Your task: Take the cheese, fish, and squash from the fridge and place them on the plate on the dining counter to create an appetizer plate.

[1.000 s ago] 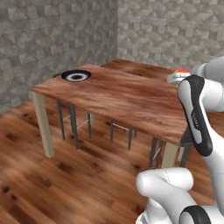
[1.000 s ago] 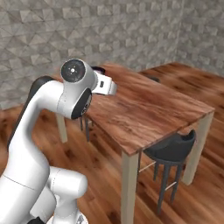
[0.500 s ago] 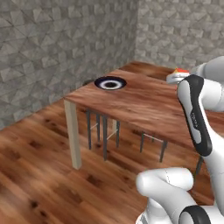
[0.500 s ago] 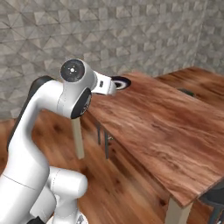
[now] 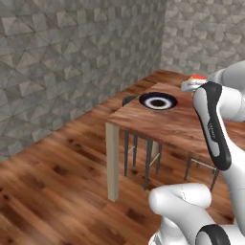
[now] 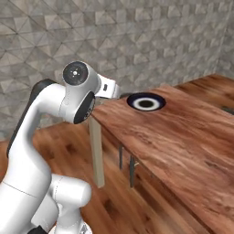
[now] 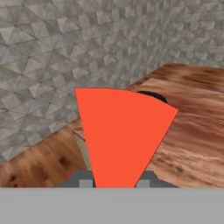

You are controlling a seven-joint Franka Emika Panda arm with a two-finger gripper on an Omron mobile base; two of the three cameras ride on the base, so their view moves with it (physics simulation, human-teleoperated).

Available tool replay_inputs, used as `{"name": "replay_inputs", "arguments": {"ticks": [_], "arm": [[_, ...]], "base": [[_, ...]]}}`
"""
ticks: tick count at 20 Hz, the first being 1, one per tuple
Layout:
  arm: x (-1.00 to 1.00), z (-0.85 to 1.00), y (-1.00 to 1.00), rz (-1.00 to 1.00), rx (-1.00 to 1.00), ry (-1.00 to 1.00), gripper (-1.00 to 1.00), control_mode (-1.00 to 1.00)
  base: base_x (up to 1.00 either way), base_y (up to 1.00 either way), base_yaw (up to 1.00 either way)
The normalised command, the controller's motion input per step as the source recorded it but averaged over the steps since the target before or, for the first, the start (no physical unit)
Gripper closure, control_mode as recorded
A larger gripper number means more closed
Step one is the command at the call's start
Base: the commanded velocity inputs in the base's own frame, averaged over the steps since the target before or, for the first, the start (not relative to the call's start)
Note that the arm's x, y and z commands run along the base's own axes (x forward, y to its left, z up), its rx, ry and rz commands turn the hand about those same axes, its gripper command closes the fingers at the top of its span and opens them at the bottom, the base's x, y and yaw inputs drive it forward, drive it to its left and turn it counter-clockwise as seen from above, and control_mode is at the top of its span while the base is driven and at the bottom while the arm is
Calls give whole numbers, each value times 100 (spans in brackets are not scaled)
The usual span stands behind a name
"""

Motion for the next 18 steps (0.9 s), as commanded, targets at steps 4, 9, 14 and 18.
{"name": "replay_inputs", "arguments": {"ticks": [4,9,14,18], "arm": [[0,0,0,0,0,0,100,100],[0,0,0,0,0,0,100,100],[0,0,0,0,0,0,100,100],[0,0,0,0,0,0,100,100]], "base": [[41,100,-11],[34,100,-19],[9,95,-25],[8,89,-29]]}}
